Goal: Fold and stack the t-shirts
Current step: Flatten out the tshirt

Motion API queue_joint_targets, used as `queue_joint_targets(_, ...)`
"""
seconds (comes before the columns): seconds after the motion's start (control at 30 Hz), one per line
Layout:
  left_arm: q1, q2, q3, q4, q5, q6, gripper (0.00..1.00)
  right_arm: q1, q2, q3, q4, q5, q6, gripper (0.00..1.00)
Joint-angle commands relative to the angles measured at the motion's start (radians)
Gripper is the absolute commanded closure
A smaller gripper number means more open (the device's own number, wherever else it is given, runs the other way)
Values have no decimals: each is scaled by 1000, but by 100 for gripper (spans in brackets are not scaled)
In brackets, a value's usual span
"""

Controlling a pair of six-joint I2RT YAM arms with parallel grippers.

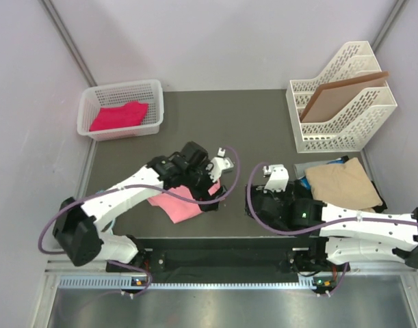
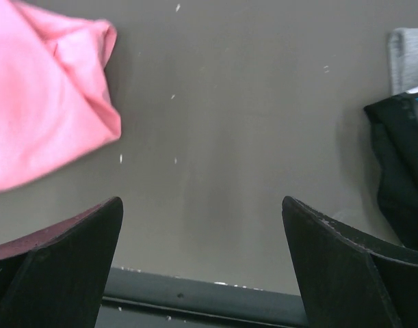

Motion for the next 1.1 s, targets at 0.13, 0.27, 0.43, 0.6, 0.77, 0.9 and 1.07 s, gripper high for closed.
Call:
queue_joint_targets(0.13, -56, 168, -22, 79, -158, -23, 3, -16, -164, 58, -97, 75, 91, 0)
queue_joint_targets(0.27, -58, 246, 12, 105, -208, -25, 3, -15, -145, 64, -95, 68, 80, 0)
queue_joint_targets(0.43, -58, 366, 66, 99, -231, -23, 5, -15, -116, 78, -85, 52, 70, 0)
queue_joint_targets(0.6, -58, 455, 102, 104, -259, -2, 21, -15, -145, 64, -77, 48, 63, 0)
queue_joint_targets(0.77, -55, 463, 154, 68, -263, -3, 100, -13, -190, 47, -94, 55, 70, 0)
queue_joint_targets(0.9, -38, 369, 214, 9, -263, -12, 100, -15, -200, 38, -95, 66, 68, 0)
queue_joint_targets(1.07, 13, 223, 348, -146, -265, 8, 100, -15, -179, 25, -62, 62, 45, 0)
